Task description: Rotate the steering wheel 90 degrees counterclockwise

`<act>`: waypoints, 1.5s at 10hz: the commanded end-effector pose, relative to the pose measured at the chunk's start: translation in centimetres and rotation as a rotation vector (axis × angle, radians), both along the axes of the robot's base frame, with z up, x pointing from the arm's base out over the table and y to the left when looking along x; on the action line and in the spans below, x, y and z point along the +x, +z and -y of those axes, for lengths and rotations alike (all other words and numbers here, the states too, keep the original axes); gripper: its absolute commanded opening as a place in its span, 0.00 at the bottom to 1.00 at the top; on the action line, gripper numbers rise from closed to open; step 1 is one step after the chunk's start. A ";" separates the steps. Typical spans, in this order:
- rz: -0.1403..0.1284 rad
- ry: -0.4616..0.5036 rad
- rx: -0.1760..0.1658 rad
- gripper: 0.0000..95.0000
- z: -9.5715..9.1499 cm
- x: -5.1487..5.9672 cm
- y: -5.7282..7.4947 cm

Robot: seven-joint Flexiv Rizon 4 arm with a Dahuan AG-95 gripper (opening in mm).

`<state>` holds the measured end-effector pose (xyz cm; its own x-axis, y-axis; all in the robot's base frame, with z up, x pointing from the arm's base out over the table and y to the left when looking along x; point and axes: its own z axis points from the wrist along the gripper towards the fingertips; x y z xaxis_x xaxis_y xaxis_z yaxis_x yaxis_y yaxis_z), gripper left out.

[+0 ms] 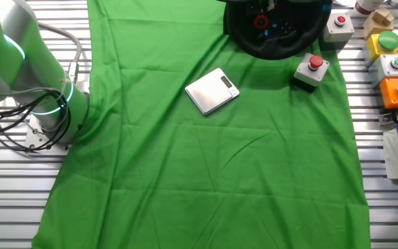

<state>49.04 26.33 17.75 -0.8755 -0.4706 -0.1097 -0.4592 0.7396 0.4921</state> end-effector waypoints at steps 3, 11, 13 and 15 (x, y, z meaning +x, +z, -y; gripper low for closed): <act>0.016 0.011 0.002 0.00 0.1 0.2 -0.5; 0.061 0.056 0.015 0.00 0.9 1.2 -1.1; 0.046 0.055 0.019 0.00 1.0 0.8 -0.8; 0.028 0.037 0.032 0.00 1.1 0.4 -0.4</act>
<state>49.38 25.19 17.39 -0.8556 -0.4956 -0.1494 -0.4979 0.7090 0.4994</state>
